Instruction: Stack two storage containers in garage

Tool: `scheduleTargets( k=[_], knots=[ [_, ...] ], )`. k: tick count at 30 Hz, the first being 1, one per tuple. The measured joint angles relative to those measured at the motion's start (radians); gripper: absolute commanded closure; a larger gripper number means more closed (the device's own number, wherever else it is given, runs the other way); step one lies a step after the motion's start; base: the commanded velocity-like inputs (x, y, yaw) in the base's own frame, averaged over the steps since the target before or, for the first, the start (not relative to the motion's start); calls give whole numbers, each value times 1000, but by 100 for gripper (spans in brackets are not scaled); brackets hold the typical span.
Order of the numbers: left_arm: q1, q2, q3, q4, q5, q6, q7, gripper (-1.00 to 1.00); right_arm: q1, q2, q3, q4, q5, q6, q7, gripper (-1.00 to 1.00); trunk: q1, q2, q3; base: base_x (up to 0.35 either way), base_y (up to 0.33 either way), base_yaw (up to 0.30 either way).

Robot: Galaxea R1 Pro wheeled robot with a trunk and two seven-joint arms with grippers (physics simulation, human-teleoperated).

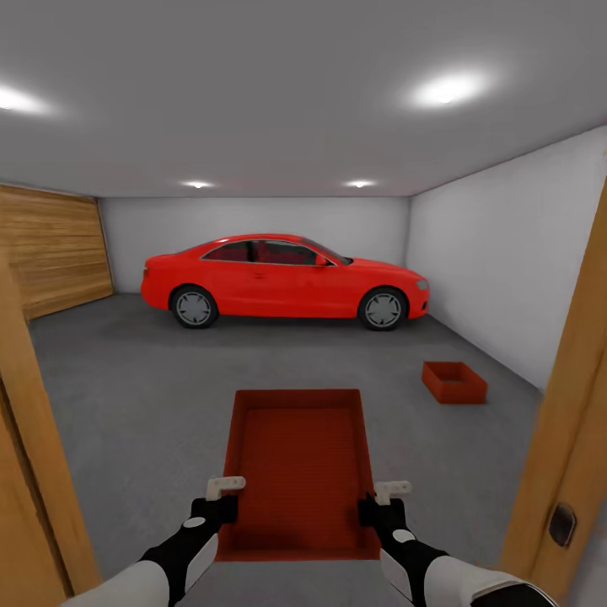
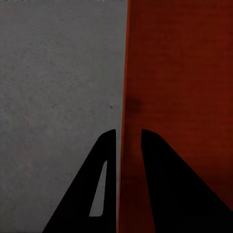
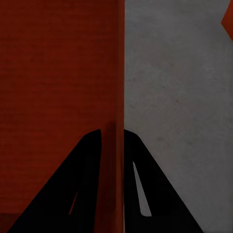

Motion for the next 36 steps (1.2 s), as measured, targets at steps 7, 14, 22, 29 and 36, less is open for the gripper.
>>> scheduleTargets(
  k=[7,14,22,29,36],
  knots=[
    [0,0,0,0,-1,0,0,100,0,0,0,0,0,0,0,100,0,0,0,313,0,0],
    [0,0,1,0,-1,0,0,100,0,0,0,0,0,0,0,100,0,0,0,320,0,0],
    [0,0,0,-1,-1,1,0,100,0,0,-1,0,0,0,0,100,0,0,0,320,0,0],
    [0,0,0,-2,-1,2,0,100,0,0,-1,0,0,0,0,100,0,0,0,320,0,0],
    [0,0,0,-2,-1,2,0,100,0,0,-1,0,0,0,0,100,0,0,0,320,0,0]
  ],
)
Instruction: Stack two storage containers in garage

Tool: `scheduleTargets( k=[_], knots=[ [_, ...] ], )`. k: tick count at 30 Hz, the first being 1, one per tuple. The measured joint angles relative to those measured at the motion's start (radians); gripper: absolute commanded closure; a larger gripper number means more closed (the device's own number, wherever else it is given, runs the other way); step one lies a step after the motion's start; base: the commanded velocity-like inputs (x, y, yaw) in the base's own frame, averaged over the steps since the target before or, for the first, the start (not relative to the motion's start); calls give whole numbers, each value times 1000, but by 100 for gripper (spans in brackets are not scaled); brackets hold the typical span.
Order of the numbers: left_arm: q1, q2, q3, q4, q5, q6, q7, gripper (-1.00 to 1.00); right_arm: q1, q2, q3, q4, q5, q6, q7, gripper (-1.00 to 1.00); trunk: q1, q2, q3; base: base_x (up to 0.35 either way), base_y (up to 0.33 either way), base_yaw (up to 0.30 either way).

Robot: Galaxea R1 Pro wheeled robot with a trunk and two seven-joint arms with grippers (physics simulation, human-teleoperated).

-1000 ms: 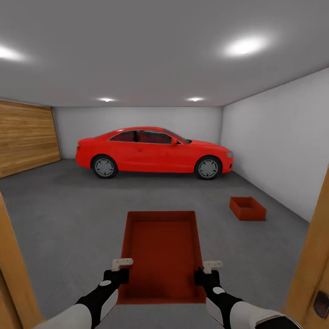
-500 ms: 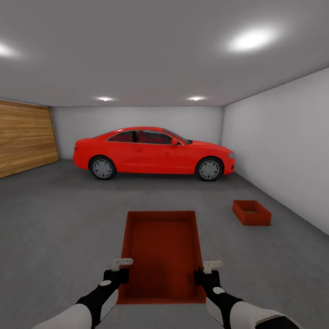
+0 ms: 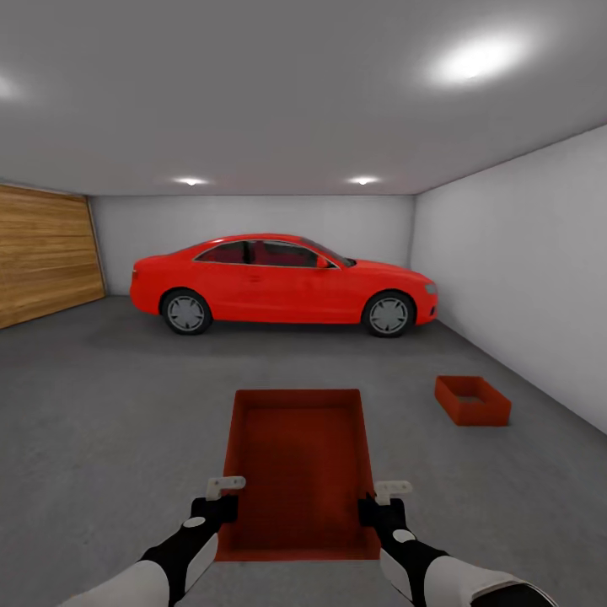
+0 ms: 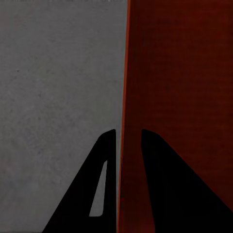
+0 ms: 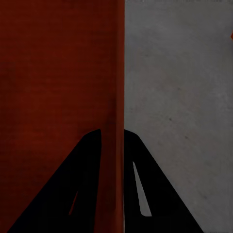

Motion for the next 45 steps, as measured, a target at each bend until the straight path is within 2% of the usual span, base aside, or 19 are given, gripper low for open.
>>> scheduleTargets(
  k=[45],
  knots=[
    [0,0,-1,0,1,0,0,100,0,0,1,0,-2,0,0,100,0,0,0,321,0,0]
  ],
)
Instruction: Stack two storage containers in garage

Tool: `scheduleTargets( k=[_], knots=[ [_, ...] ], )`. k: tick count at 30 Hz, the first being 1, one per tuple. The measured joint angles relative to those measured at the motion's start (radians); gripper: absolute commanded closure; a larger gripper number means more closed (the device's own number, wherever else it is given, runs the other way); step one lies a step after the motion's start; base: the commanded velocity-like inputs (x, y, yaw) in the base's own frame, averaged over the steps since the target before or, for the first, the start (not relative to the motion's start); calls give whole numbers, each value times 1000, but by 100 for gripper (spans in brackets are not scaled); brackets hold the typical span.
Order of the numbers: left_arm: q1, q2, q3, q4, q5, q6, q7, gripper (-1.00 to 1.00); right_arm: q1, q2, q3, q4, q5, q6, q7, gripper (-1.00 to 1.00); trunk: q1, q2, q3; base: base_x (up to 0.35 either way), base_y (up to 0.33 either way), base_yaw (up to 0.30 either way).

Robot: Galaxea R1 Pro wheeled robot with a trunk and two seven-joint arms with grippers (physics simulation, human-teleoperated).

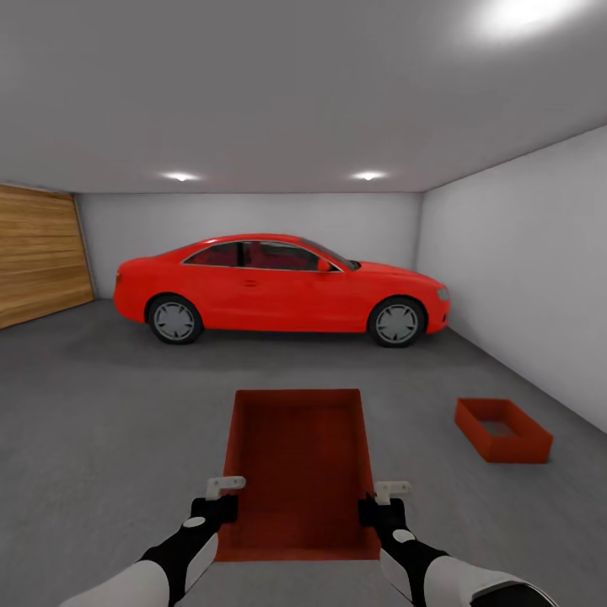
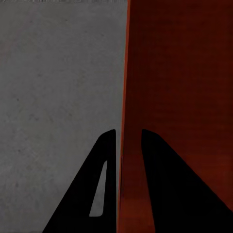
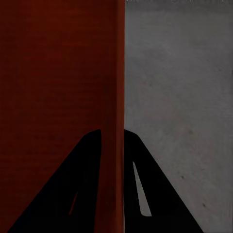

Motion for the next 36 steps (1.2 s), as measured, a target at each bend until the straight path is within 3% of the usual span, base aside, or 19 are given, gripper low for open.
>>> scheduleTargets(
  k=[36],
  knots=[
    [0,1,-2,-2,2,2,0,100,0,0,1,0,-2,0,0,100,0,0,0,321,0,0]
  ],
)
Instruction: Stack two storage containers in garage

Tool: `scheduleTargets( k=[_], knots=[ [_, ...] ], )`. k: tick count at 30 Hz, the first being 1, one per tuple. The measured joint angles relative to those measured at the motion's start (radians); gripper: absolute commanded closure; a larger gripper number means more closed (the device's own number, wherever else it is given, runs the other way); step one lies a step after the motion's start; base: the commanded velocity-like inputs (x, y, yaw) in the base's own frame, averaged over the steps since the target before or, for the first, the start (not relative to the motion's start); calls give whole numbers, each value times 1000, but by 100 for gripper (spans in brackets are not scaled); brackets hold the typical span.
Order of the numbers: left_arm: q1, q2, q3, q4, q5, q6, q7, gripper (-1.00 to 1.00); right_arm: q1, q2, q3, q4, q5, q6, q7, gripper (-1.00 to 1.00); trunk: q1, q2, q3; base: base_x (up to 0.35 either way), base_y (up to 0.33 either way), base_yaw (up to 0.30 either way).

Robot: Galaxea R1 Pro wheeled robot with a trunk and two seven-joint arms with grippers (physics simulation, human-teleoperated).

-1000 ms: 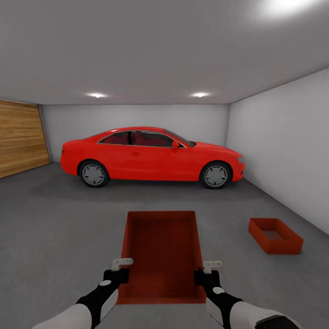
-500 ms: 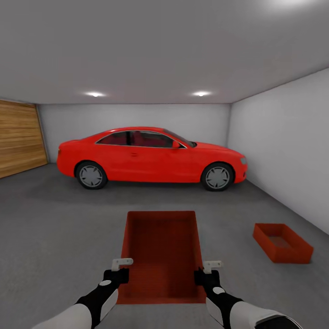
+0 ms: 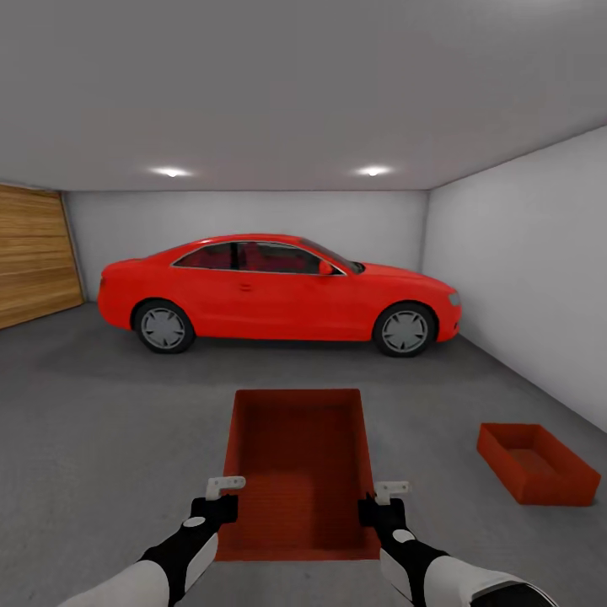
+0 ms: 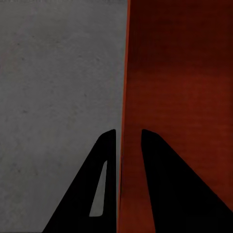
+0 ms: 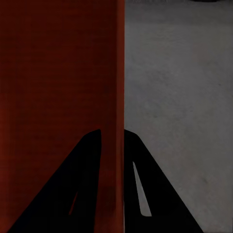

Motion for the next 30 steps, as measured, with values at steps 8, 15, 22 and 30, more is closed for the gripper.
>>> scheduleTargets(
  k=[8,15,22,30],
  knots=[
    [0,0,0,0,0,0,0,100,0,0,0,0,-1,0,0,100,0,0,0,321,0,0],
    [0,0,0,0,0,0,0,100,0,0,0,0,0,0,0,100,0,0,0,321,0,0],
    [0,0,-1,0,1,0,0,100,0,0,0,0,0,0,0,100,0,0,0,321,0,0],
    [0,0,-1,0,1,-2,0,100,0,0,3,0,-2,-2,0,100,0,0,0,321,0,-10]
  ],
)
